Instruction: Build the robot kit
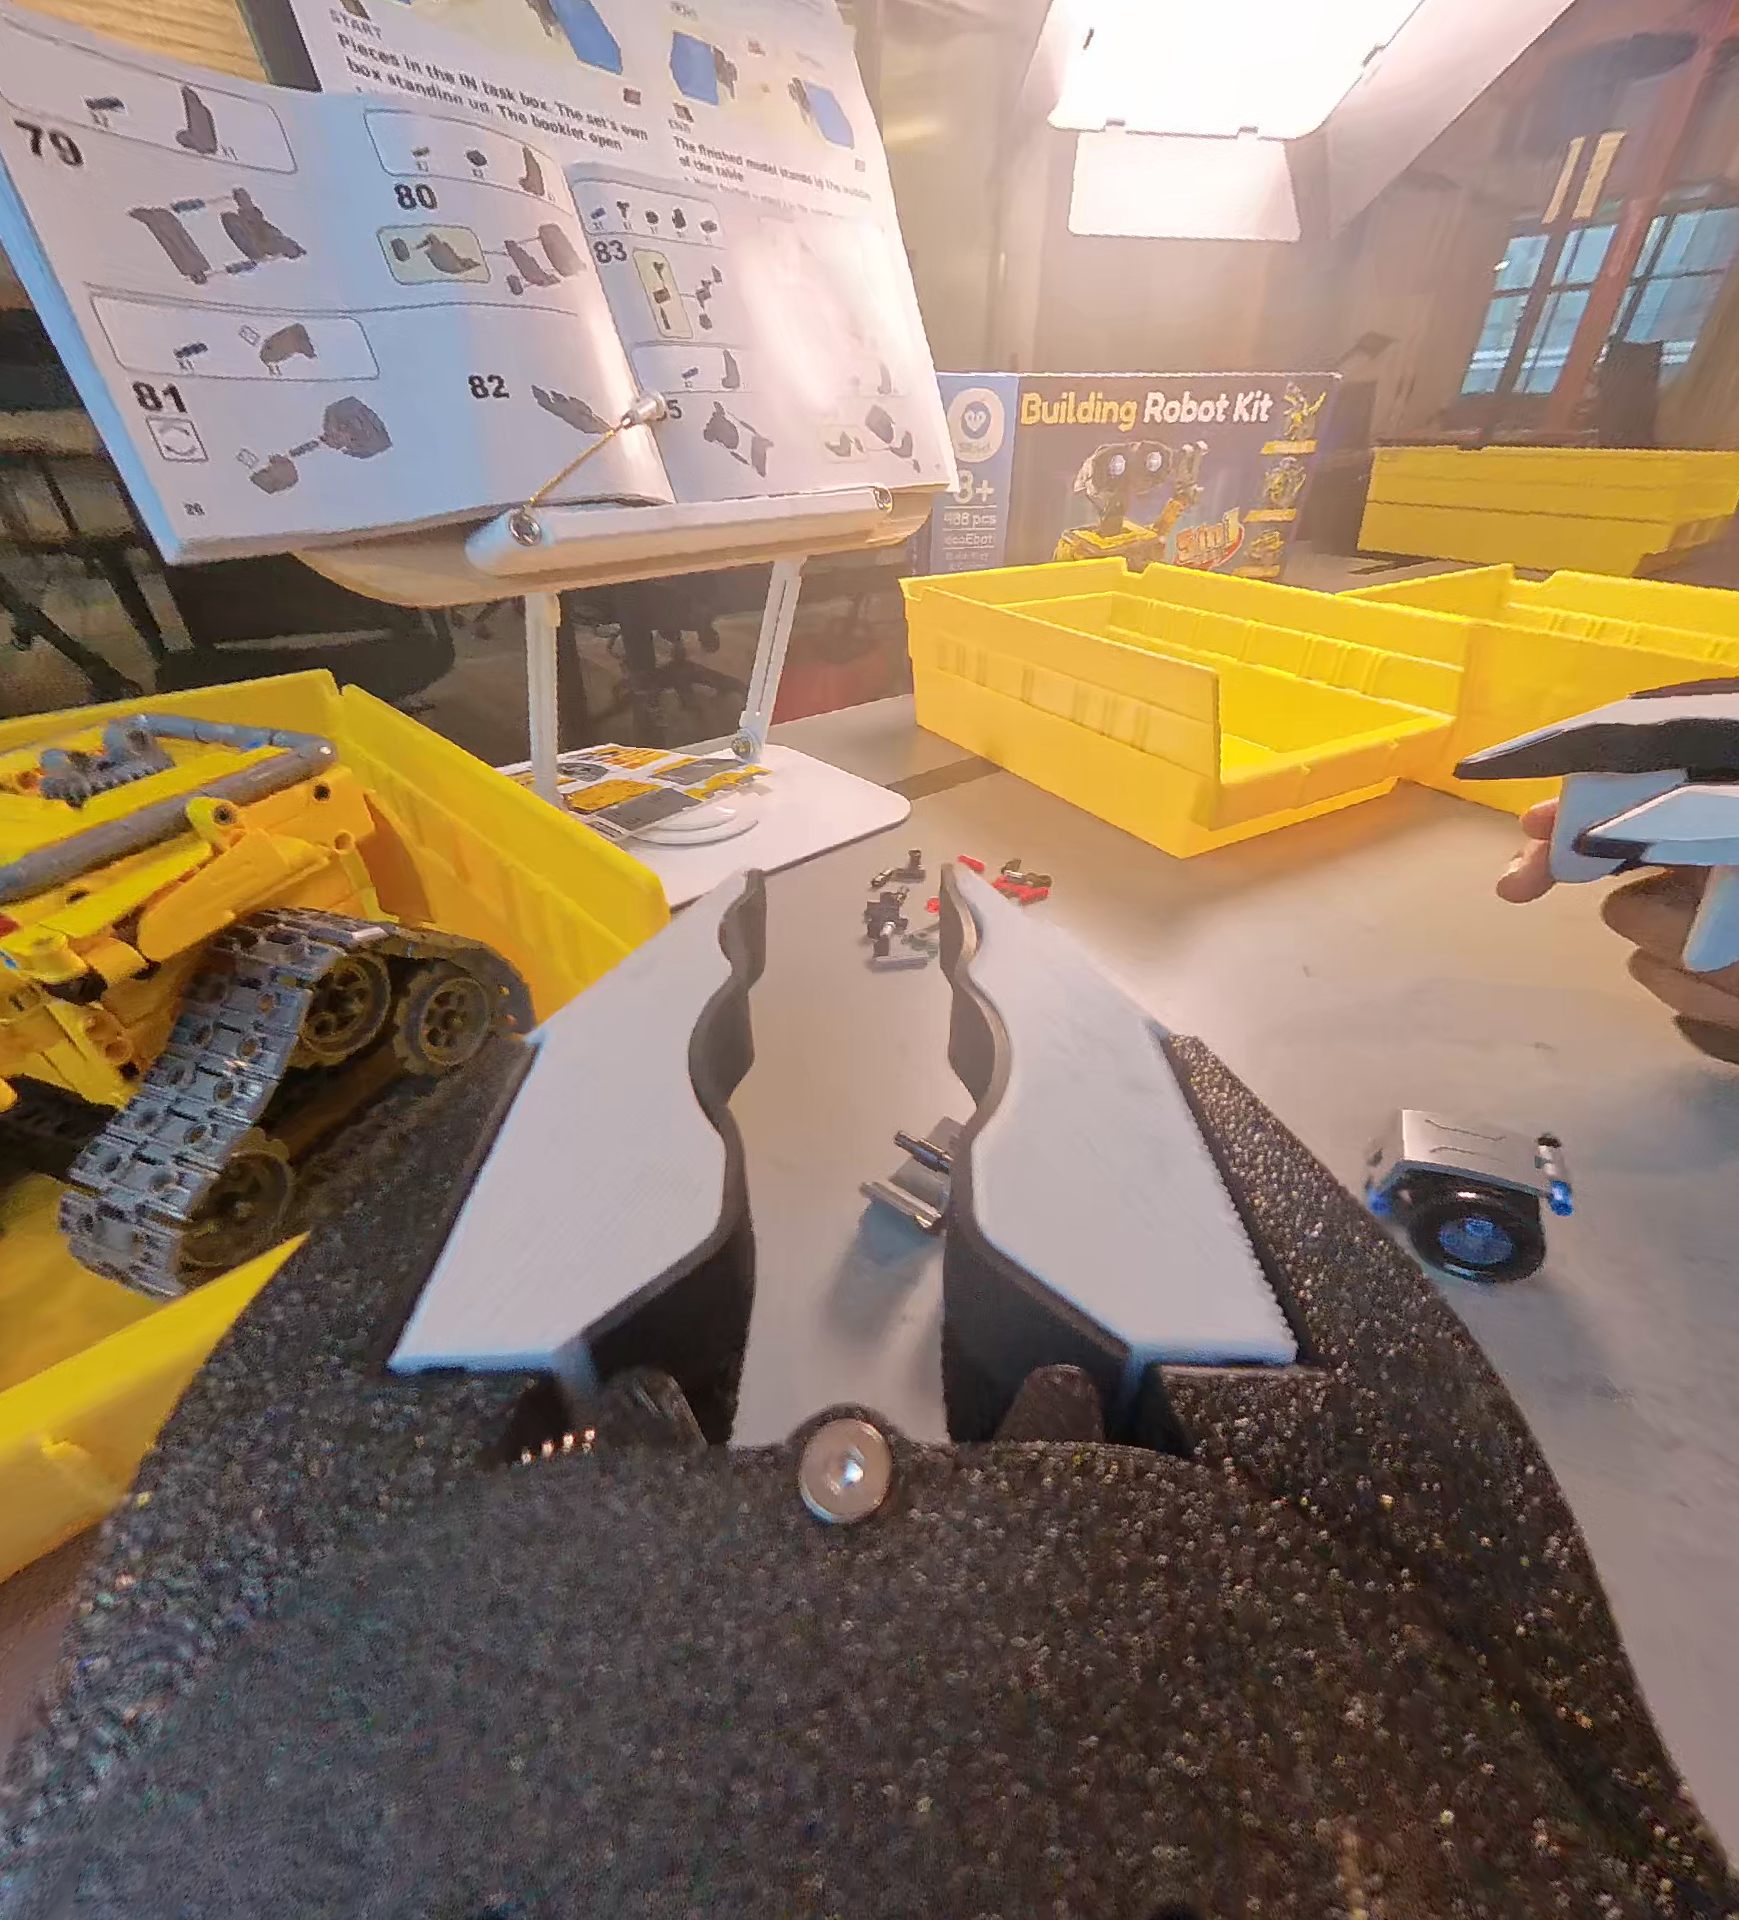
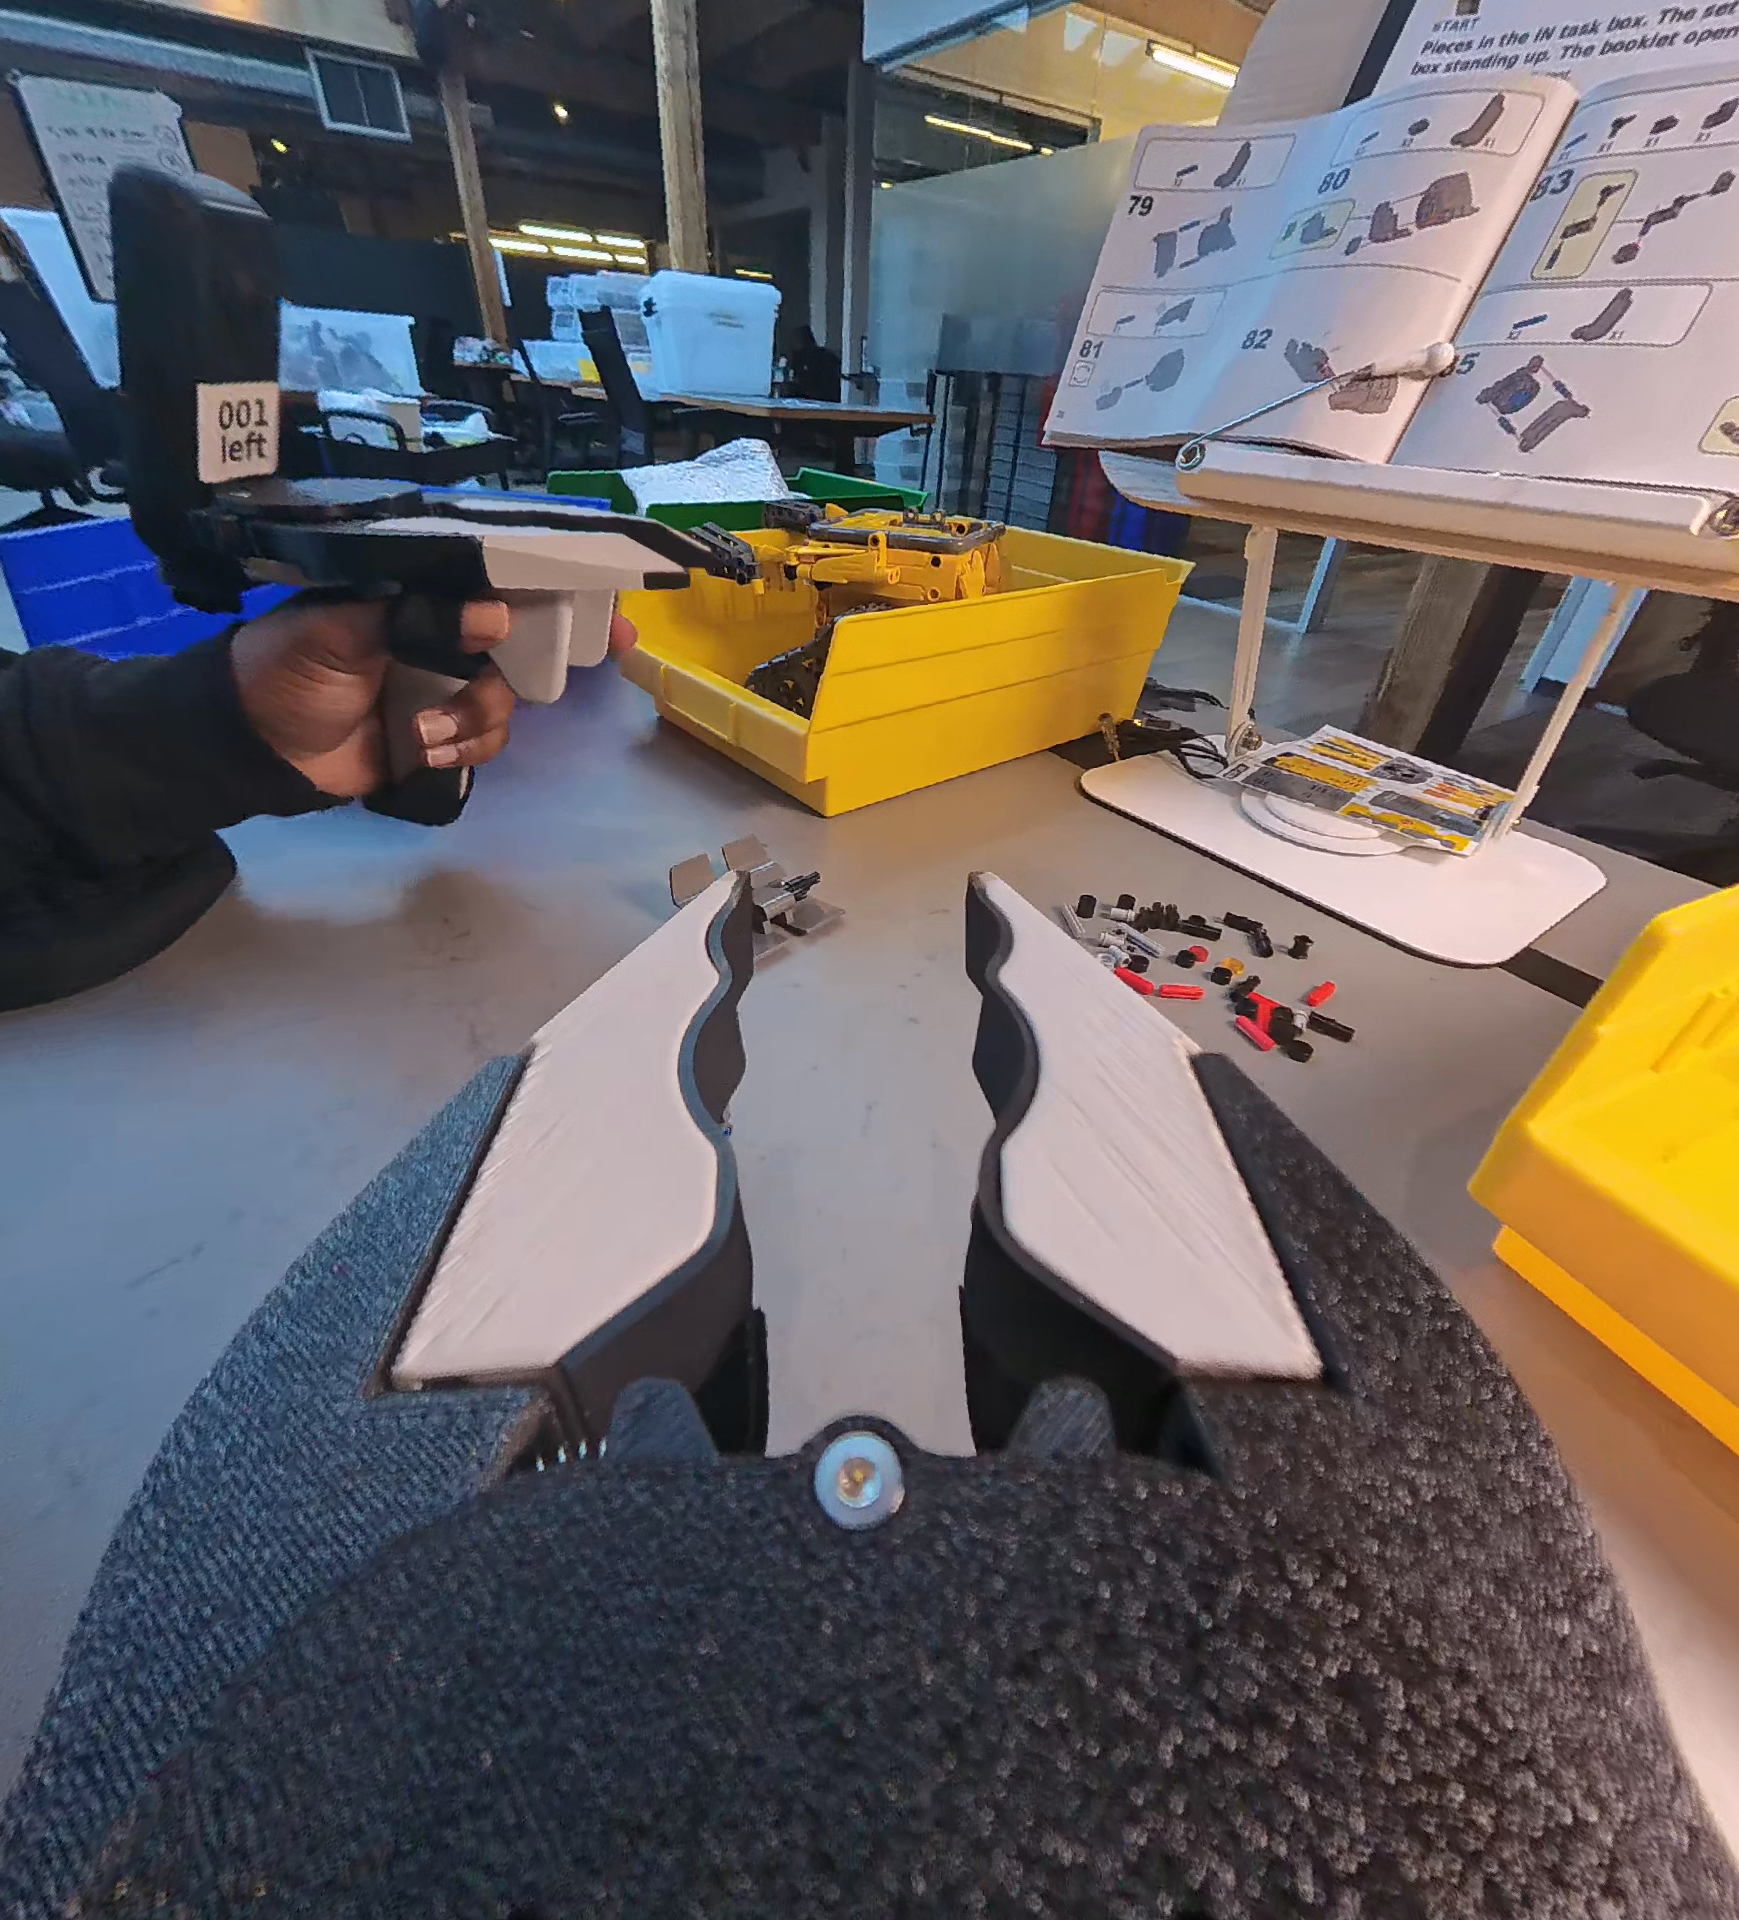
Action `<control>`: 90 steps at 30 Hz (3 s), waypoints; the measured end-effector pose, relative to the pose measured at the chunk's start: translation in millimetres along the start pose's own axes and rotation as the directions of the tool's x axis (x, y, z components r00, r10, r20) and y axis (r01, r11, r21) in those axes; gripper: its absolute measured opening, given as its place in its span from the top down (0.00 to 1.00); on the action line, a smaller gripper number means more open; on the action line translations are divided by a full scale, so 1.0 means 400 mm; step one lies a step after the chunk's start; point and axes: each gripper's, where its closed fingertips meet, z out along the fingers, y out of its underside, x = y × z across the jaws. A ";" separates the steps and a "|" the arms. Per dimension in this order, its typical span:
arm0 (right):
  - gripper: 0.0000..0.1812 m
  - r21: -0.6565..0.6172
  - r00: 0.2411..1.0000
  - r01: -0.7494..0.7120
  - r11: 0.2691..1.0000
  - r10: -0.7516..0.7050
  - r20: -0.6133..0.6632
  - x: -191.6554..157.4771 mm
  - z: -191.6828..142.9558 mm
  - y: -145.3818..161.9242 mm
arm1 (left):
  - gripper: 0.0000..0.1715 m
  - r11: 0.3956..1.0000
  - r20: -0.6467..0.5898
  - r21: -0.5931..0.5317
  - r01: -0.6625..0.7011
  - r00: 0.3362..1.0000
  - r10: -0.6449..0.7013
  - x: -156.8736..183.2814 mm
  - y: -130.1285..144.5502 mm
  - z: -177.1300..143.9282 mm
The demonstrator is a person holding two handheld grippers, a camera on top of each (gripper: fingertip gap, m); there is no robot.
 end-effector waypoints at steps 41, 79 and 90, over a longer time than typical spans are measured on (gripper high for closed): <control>0.81 -0.001 0.990 -0.136 0.991 0.136 0.025 0.050 -0.005 0.018 | 0.98 0.988 0.254 0.000 -0.157 0.955 0.152 -0.336 -0.338 0.619; 0.81 -0.027 0.989 -0.143 0.989 0.144 0.044 0.044 -0.005 0.027 | 0.82 0.980 -0.014 0.088 -0.176 0.984 0.178 0.002 -0.250 0.276; 0.81 -0.044 0.999 0.012 0.999 -0.009 0.053 -0.010 -0.006 0.011 | 0.78 0.979 0.017 -0.036 -0.202 0.979 0.202 -0.019 -0.273 -0.109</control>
